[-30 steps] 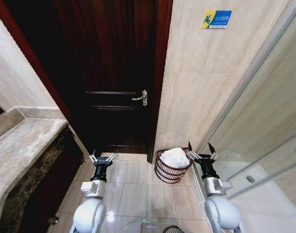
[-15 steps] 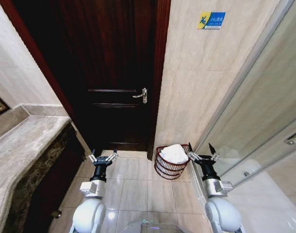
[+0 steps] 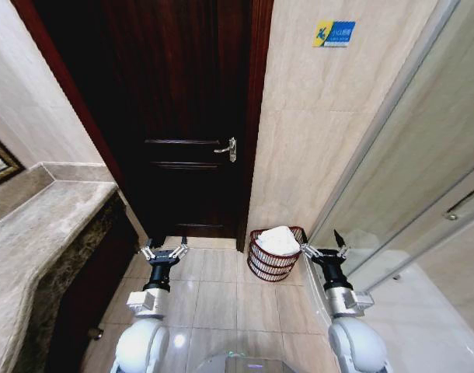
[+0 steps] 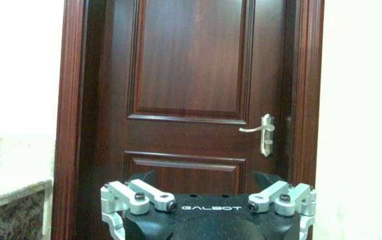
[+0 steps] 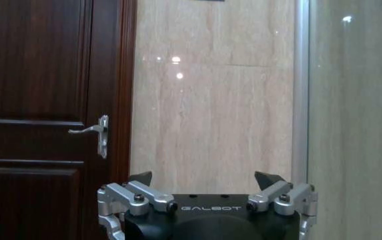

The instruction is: Discard the used towel into the hamper.

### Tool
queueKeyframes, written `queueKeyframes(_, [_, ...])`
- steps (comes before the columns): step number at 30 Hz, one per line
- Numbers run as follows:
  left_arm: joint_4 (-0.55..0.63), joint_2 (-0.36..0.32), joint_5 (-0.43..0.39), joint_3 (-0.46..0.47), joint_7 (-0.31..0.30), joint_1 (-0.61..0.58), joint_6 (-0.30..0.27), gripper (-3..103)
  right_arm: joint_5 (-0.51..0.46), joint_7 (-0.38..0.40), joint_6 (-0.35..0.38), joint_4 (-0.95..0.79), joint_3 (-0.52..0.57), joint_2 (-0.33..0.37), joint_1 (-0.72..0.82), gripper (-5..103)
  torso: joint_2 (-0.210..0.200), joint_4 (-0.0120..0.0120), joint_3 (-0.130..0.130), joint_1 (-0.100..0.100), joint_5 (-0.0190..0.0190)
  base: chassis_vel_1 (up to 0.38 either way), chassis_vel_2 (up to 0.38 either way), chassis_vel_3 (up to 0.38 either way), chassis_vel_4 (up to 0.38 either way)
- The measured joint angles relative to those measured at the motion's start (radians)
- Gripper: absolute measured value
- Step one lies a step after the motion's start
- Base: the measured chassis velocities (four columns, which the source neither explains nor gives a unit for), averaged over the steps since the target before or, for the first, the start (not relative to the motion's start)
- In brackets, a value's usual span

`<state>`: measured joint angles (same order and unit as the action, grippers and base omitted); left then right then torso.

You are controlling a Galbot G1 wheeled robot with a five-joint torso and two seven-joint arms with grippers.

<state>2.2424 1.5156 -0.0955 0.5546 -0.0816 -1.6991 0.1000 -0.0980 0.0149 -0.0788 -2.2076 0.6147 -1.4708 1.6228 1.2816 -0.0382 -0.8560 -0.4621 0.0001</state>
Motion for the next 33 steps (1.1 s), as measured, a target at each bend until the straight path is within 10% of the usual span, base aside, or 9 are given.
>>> queueKeyframes(33, [-0.030,0.004,0.005,-0.005,-0.005,0.004,0.001,100,-0.008,-0.013,-0.015,0.011,0.003,0.004,0.010,100,0.000,0.0001,0.000,0.000,-0.0002,0.095,-0.097,-0.091,0.097])
